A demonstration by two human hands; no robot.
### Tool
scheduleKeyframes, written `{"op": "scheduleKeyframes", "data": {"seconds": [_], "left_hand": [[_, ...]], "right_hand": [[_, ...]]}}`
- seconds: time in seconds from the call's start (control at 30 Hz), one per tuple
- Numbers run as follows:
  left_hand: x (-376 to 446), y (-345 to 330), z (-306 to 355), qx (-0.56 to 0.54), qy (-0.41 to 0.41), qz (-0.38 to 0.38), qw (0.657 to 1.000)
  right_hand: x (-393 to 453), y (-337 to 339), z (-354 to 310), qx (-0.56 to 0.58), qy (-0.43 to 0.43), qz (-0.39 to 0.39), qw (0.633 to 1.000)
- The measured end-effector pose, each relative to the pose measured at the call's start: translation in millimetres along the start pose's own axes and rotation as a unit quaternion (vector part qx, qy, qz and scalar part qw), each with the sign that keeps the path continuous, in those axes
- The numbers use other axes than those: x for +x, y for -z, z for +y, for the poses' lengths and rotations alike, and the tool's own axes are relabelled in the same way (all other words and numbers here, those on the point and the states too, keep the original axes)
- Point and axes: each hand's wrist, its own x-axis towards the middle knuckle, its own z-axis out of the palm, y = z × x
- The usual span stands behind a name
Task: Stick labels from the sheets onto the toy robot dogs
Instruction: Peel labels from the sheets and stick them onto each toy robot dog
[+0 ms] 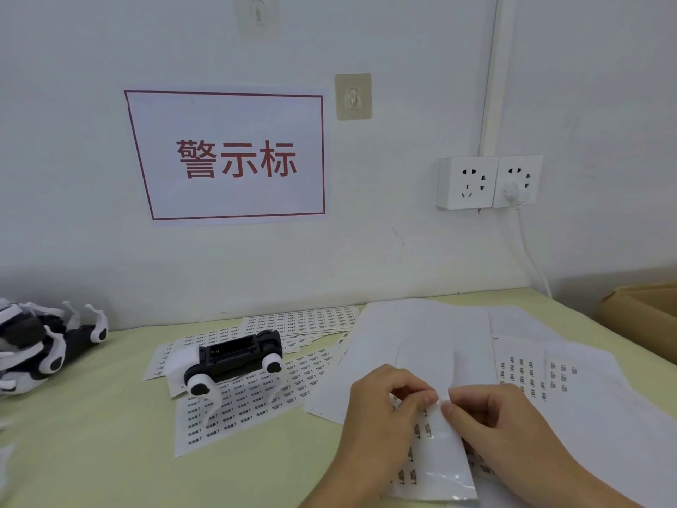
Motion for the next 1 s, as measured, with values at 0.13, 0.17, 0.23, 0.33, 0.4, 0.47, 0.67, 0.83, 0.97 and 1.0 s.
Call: {"op": "scheduleKeyframes", "data": {"seconds": [0.13,0.17,0.23,0.33,0.4,0.47,0.67,0.83,0.97,1.0], "left_hand": [[0.8,1.5,1.4,-0.025,0.028,-0.006,0.999],[0.7,1.6,1.6,-0.025,0.03,-0.006,0.999],[0.7,1.6,1.3,-0.024,0.034,-0.001,0.999],[-0.3,1.2,1.0,-0.007,0.013,0.013,1.0],[-2.0,-0.3,-1.1,0.05,-0.043,0.024,0.998],[-3.8,-3.5,-4.4,0.135,-0.106,0.019,0.985],[-1.4,-1.1,-2.8,0.054,-0.034,0.099,0.993],[4.6,7.9,-3.0,-0.081,0.092,0.15,0.981],[3.3,6.9,-0.6,-0.101,0.091,0.138,0.981],[3.2,6.8,-0.3,-0.101,0.089,0.137,0.981]], "right_hand": [[-0.4,-0.5,-0.7,-0.013,-0.007,0.005,1.0],[-0.6,-0.3,-1.3,-0.014,-0.005,0.003,1.0],[-1.6,-0.6,-1.7,-0.007,-0.003,-0.001,1.0],[-2.9,-1.5,-5.3,-0.002,-0.005,-0.006,1.0],[-3.1,-1.3,-6.2,-0.002,-0.004,-0.004,1.0],[-3.6,-1.0,-5.5,-0.001,-0.007,-0.001,1.0],[-7.4,-2.4,-9.1,-0.029,-0.014,0.011,0.999],[-7.5,-3.8,-10.5,-0.045,-0.017,0.081,0.996],[-7.3,-6.2,-10.9,-0.07,-0.018,0.135,0.988],[-6.5,-6.5,-9.9,-0.081,-0.018,0.156,0.984]]}}
